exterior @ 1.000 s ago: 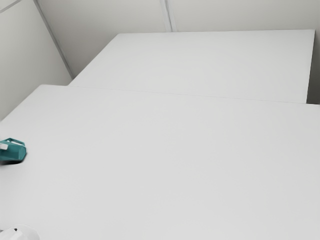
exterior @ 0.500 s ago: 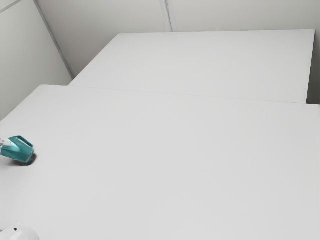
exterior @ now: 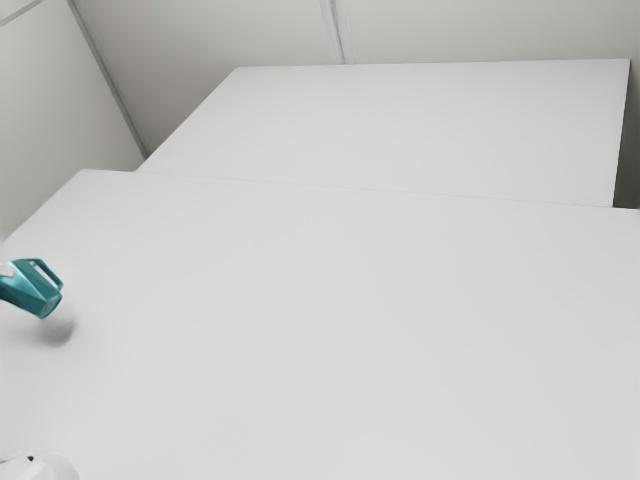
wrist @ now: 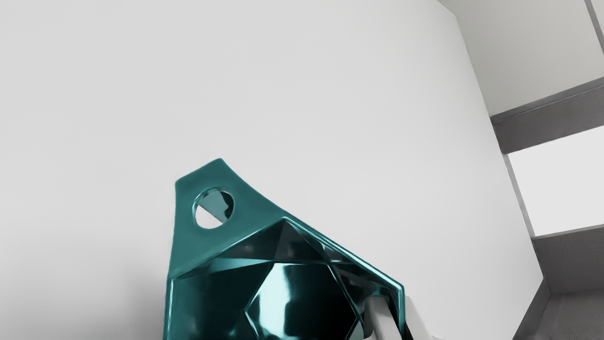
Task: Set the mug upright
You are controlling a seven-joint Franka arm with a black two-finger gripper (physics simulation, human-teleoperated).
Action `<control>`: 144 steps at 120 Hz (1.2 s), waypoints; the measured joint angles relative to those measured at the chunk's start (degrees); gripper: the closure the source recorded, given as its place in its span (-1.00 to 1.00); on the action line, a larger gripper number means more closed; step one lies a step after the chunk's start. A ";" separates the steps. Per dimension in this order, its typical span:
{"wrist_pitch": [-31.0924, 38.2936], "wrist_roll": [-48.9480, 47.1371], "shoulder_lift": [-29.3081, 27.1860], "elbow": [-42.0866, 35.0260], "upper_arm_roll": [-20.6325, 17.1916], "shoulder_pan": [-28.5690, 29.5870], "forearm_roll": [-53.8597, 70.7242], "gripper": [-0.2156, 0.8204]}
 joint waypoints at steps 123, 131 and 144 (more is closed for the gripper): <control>50.66 -13.04 -36.80 -44.53 34.32 -72.84 18.91 0.93; 53.86 -15.14 -37.13 -46.01 34.04 -70.64 20.86 0.93; 57.63 -18.31 -37.04 -46.77 33.71 -69.85 23.00 0.93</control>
